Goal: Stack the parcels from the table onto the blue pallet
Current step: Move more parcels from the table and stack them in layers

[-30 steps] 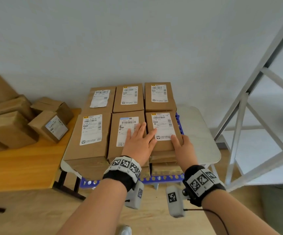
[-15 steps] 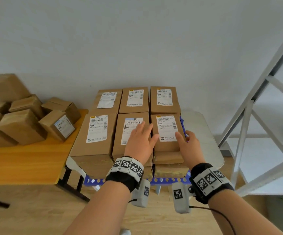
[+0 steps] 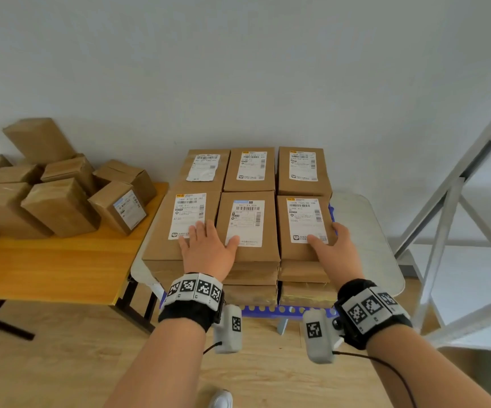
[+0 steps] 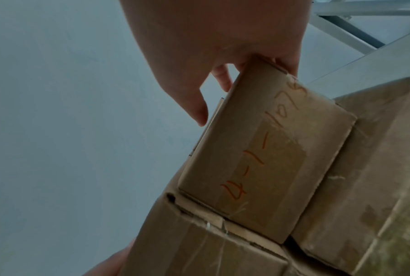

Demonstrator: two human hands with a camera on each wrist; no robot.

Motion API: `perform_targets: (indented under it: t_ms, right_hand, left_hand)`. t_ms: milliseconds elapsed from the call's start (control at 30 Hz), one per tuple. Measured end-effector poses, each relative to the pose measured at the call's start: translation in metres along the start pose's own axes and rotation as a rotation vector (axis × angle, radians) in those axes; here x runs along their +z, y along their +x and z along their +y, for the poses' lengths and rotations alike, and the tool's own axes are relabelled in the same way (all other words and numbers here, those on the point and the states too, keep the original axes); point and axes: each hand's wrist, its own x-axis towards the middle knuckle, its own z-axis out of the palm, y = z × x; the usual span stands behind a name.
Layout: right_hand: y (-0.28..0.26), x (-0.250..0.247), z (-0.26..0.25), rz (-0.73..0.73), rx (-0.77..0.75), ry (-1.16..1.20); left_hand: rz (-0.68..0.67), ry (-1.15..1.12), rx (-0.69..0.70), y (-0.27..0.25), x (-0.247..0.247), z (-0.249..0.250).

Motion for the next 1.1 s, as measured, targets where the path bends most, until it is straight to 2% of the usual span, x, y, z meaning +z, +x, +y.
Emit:
perform_targets:
  t_ms: [300,567,767,967,1100]
  right_hand:
    - [-0.007,0.002,-0.001,-0.007,0.000,-0.029]
    - [0.002,-0.009,-0.015,-0.026,0.037,0.039]
    - [0.019,-0.028,-0.044,-0.010,-0.019,0.008]
    - [0.051,-0.037,-0.086,-0.099,-0.005,-0.039]
    - [0.081,-0.035,-0.099,-0.108,0.048,-0.115]
  left_hand:
    - [0.003,0.002,0.012,-0.001,0.000,-0.001]
    - [-0.033,-0.162,-0.012,0.010,-0.017,0.008]
    - [-0.035,-0.251,0.100,0.022,-0.048,0.044]
    - [-0.209,-0.279,0.284,0.052,-0.068,0.086]
    - [-0.227,-0.205,0.338,0.086,-0.067,0.106]
